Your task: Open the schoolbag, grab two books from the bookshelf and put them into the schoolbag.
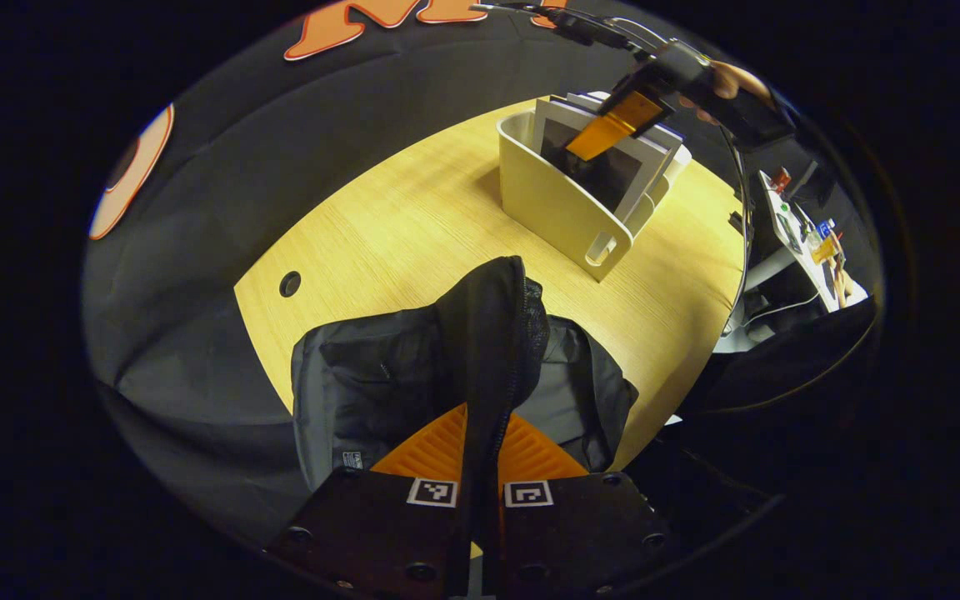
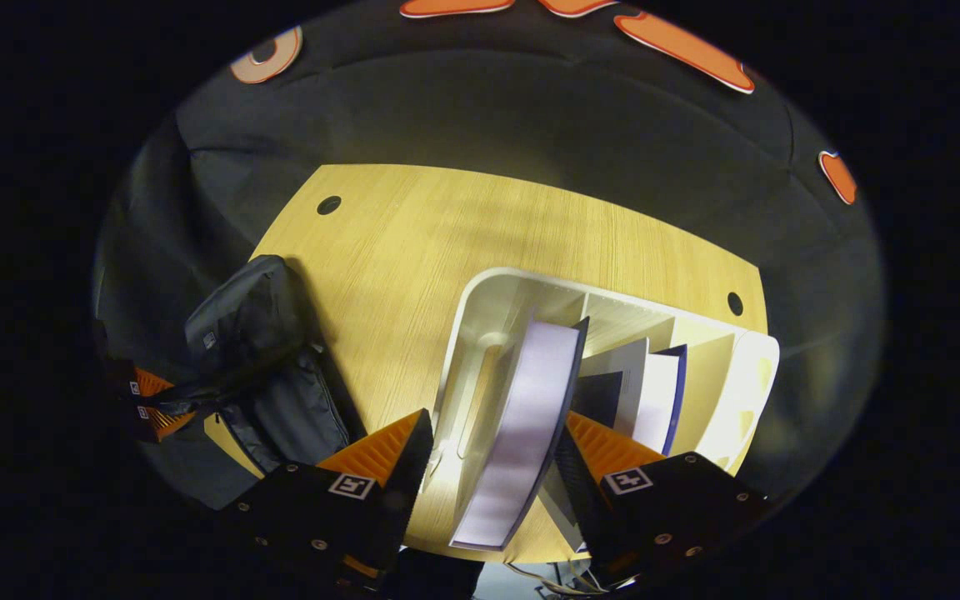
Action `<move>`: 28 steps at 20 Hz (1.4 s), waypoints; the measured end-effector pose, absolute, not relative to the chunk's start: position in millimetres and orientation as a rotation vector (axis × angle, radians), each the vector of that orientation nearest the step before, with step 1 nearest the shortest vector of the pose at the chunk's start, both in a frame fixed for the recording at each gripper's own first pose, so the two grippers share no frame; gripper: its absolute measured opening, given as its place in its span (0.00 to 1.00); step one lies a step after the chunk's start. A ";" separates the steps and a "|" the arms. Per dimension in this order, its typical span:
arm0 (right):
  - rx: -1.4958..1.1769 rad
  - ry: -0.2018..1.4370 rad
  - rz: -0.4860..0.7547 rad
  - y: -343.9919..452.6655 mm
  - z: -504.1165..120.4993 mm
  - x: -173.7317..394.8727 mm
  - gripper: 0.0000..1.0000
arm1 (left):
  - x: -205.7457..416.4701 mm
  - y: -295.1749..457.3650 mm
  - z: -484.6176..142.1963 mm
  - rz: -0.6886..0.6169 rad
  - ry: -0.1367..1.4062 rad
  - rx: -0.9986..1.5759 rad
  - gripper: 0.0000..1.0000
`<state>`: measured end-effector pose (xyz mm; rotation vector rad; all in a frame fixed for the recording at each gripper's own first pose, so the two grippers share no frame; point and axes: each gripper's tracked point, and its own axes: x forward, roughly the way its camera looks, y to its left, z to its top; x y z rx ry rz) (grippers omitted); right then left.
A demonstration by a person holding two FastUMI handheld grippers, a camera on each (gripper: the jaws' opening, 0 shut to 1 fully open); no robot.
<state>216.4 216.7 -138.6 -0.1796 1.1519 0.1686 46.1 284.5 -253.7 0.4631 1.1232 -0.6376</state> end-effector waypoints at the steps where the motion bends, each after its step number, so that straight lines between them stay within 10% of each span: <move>1: -0.168 1.173 0.172 218.5 -139.3 216.3 0.77 | 44.8 283.4 -254.9 -0.645 1.123 0.467 0.07; 13: -0.136 1.315 0.044 204.1 -149.1 209.3 0.37 | 41.3 283.9 -258.3 -0.652 1.137 0.480 0.07; 28: -0.018 1.189 0.105 184.0 -88.7 121.0 0.34 | 42.2 284.5 -257.4 -0.671 1.137 0.515 0.05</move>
